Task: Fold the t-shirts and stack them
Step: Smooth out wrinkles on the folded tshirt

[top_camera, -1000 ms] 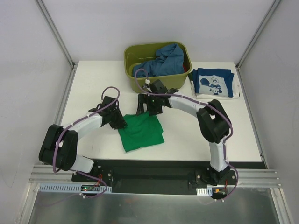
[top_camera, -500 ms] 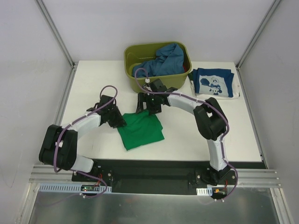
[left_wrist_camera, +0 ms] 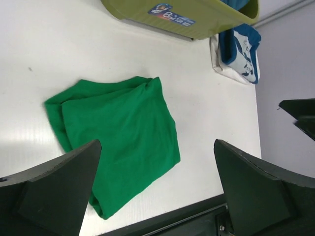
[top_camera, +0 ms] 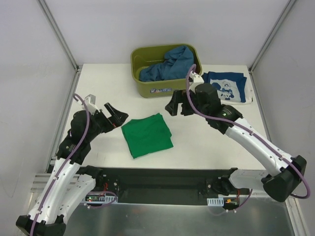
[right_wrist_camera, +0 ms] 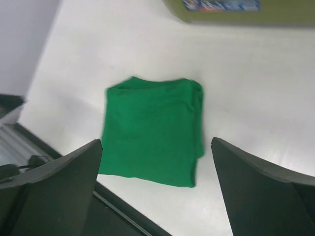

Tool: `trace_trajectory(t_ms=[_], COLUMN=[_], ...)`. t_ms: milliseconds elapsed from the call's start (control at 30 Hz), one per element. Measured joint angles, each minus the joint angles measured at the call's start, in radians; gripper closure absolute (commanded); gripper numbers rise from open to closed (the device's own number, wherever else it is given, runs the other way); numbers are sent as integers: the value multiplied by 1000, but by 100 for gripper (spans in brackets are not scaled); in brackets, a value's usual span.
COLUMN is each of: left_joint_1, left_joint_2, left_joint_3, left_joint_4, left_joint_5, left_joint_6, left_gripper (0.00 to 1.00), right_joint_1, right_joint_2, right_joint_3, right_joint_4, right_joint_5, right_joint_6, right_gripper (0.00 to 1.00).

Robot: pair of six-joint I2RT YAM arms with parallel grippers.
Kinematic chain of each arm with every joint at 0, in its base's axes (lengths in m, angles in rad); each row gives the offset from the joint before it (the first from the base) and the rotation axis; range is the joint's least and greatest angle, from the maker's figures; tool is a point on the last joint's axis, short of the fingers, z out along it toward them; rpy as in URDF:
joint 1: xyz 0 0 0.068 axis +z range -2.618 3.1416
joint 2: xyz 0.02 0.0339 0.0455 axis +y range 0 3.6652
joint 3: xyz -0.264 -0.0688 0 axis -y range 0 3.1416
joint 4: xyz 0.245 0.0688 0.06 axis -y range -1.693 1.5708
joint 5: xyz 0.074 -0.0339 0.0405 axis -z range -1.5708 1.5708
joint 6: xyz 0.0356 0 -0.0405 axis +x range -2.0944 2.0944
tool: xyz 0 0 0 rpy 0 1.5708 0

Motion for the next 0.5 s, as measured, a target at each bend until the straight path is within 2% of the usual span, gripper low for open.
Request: trace_trajectory(t_ms=[100, 267, 500], left_joint_1=[0, 0, 0], left_joint_2=[-52, -30, 34], left_joint_3=[-20, -77, -101], left_joint_4=[-59, -140, -167], left_joint_5=[-51, -97, -133], left_joint_6=[0, -6, -11], left_gripper=[1, 1, 1], right_joint_1=[-65, -68, -5], right_joint_2=[35, 272, 584], right_joint_3=[-68, -81, 157], right_joint_4=[-6, -62, -189], right_joint_5=[-1, -74, -50], right_joint_6=[-7, -78, -178], right_gripper=[3, 3, 3])
